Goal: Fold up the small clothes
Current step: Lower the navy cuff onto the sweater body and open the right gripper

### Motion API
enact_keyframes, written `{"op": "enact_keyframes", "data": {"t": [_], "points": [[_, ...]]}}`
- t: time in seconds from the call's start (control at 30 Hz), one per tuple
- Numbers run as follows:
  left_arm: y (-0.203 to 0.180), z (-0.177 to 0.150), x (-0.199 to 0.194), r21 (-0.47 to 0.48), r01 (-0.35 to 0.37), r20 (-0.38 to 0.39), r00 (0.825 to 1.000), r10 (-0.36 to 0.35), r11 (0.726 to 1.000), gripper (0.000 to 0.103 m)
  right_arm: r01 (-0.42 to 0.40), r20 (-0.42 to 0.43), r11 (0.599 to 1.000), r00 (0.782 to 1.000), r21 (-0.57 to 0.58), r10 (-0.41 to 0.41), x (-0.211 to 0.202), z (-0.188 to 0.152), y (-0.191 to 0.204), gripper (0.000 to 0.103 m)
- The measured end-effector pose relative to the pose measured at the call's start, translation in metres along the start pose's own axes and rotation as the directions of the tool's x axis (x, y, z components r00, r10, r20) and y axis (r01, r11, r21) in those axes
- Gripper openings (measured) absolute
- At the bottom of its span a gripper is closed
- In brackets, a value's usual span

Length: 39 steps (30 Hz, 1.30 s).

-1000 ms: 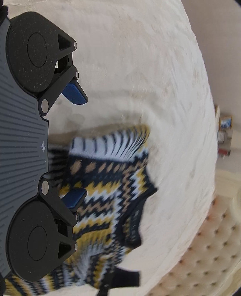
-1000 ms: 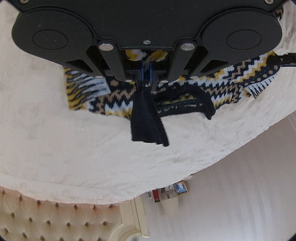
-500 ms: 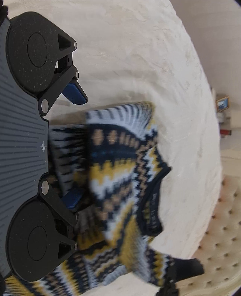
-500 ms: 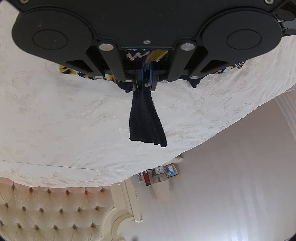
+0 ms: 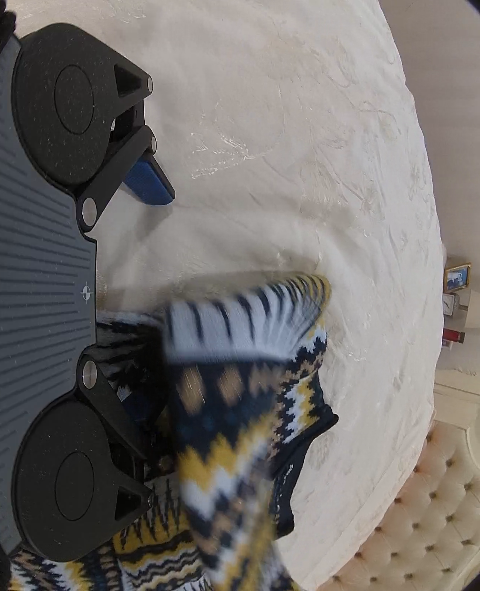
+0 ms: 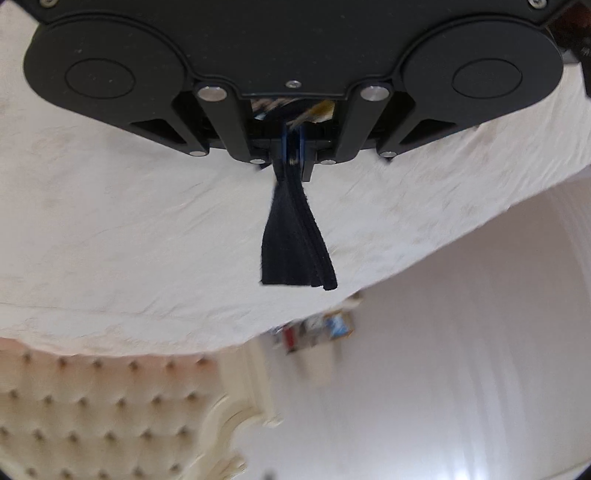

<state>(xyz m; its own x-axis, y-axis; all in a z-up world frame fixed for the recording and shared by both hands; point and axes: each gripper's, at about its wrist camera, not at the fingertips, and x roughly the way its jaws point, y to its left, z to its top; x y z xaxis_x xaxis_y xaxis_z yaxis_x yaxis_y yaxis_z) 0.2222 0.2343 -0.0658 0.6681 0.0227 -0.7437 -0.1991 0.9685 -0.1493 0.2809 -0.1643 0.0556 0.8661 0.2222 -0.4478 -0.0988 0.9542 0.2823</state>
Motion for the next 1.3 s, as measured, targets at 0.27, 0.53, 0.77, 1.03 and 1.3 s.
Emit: {"op": "enact_keyframes", "data": {"t": [0.27, 0.53, 0.77, 1.03, 1.3], "points": [[0.0, 0.001, 0.001, -0.003, 0.003, -0.018, 1.0, -0.003, 1.0, 0.103, 0.08, -0.268, 0.994, 0.962, 0.072, -0.058, 0.035, -0.068, -0.043, 0.023], [0.012, 0.01, -0.002, -0.003, 0.053, -0.097, 0.994, -0.053, 0.999, 0.103, 0.118, -0.269, 0.987, 0.959, 0.112, -0.084, 0.029, -0.092, -0.057, 0.026], [0.038, 0.019, -0.022, -0.035, -0.089, -0.044, 0.995, 0.088, 0.995, 0.102, 0.157, -0.222, 0.987, 0.964, 0.039, -0.145, 0.009, -0.088, -0.055, 0.041], [0.006, 0.029, -0.056, 0.014, -0.126, 0.224, 0.967, 0.12, 0.992, 0.102, 0.223, -0.064, 0.971, 0.971, -0.09, -0.229, -0.016, -0.089, -0.036, 0.069], [-0.033, 0.019, -0.025, 0.231, -0.097, 0.184, 0.981, 0.054, 0.968, 0.102, 0.166, -0.072, 0.974, 0.981, -0.155, -0.179, -0.006, -0.096, -0.019, 0.071]]}}
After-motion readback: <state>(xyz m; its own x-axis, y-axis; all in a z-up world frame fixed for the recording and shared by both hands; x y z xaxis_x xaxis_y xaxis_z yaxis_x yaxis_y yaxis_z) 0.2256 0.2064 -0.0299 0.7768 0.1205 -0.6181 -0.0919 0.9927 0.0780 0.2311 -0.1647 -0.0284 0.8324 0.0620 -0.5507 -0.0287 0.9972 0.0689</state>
